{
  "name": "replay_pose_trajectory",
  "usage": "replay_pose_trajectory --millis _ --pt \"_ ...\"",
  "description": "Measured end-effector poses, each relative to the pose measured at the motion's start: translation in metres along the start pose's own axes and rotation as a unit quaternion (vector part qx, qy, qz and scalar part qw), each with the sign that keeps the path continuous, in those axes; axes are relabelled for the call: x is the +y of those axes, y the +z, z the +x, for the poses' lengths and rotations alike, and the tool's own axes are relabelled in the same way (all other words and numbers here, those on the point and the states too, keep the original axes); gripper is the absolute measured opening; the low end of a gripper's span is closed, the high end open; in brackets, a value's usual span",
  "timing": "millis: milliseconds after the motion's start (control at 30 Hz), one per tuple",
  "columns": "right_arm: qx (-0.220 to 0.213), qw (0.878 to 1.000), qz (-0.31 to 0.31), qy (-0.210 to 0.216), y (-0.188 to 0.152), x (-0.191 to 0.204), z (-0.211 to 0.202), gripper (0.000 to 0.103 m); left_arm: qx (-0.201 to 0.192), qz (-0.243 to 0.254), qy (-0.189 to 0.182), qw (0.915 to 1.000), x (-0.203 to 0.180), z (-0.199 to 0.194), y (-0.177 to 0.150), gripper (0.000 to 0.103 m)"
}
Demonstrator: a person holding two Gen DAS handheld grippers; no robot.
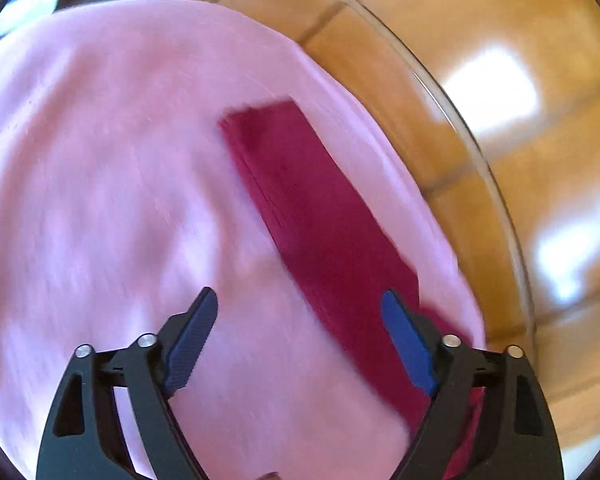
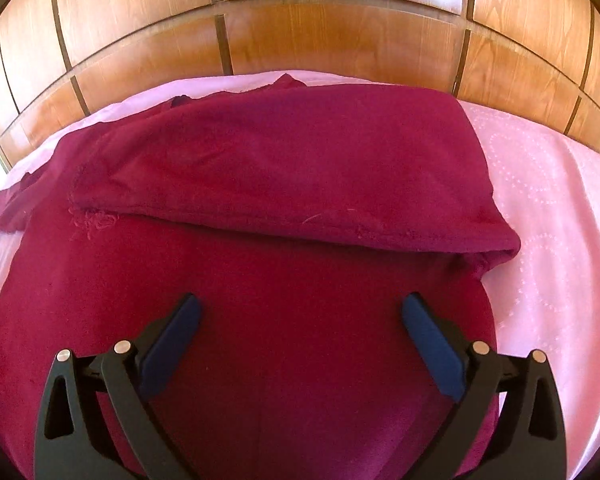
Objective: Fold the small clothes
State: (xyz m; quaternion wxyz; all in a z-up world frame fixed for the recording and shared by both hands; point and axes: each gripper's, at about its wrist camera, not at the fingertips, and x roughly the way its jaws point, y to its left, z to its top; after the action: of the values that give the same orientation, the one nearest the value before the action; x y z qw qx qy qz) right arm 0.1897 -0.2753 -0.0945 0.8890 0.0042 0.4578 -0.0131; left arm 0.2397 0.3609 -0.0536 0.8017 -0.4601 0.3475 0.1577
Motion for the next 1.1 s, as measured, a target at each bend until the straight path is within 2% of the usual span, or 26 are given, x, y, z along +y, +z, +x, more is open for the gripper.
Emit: replay_pose_trajectory --millis 133,167,300,333,367,400,467,600,733,800,833,900,967,1100 --pt "0.000 1.000 -0.001 -0.002 0.000 0.000 -0.002 0.101 0.002 -0.036 0.003 0.9993 0.009 0.018 0.025 0.063" --pt "0.000 1.000 -0.001 -0.002 0.000 0.000 -0.002 0.101 0.001 -0.039 0.002 0.9992 0.010 0.024 0.031 0.055" --pt "0.000 1.000 -0.004 -0.006 -0.001 0.001 -0.003 0.101 -0.014 -0.054 0.014 0.9984 0.016 0.037 0.049 0.054" --pt "0.000 1.000 -0.004 -0.006 -0.001 0.001 -0.003 0.101 -0.015 -0.053 0.015 0.9984 0.017 0.038 0.053 0.050" --pt "0.000 1.000 -0.004 -0.006 -0.001 0.001 -0.002 0.101 -0.007 -0.039 0.025 0.9989 0.013 0.040 0.057 0.029" --pt "0.000 1.000 -0.003 -0.006 -0.001 0.001 -0.002 0.101 -0.003 -0.027 0.032 0.9991 0.011 0.041 0.060 0.014" --pt "0.000 1.000 -0.002 -0.004 -0.001 0.000 -0.002 0.101 -0.013 -0.001 0.029 0.9995 0.005 0.033 0.059 0.010" --pt "-0.001 1.000 -0.002 -0.003 -0.001 0.000 -0.002 0.101 -0.044 0.081 -0.010 0.9957 -0.039 0.003 0.036 0.008" --pt "-0.001 1.000 -0.002 -0.003 -0.001 0.000 -0.001 0.101 -0.057 0.190 -0.070 0.9775 -0.105 -0.028 -0.017 0.008" --pt "-0.002 1.000 -0.001 -0.002 -0.001 0.000 -0.001 0.101 -0.047 0.230 -0.098 0.9672 -0.131 -0.033 -0.046 0.008" --pt "-0.002 1.000 0.000 -0.001 -0.001 0.000 -0.001 0.101 -0.041 0.258 -0.108 0.9591 -0.148 -0.034 -0.067 0.008" --pt "-0.003 1.000 0.000 -0.001 -0.001 -0.001 -0.002 0.101 -0.025 0.312 -0.121 0.9419 -0.176 -0.031 -0.109 0.008" --pt "-0.003 1.000 0.000 0.000 -0.001 -0.001 -0.002 0.101 0.000 0.348 -0.127 0.9289 -0.193 -0.021 -0.142 0.008" --pt "-0.004 1.000 0.003 0.004 -0.001 -0.002 -0.003 0.101 0.065 0.389 -0.119 0.9111 -0.218 0.012 -0.199 0.008"
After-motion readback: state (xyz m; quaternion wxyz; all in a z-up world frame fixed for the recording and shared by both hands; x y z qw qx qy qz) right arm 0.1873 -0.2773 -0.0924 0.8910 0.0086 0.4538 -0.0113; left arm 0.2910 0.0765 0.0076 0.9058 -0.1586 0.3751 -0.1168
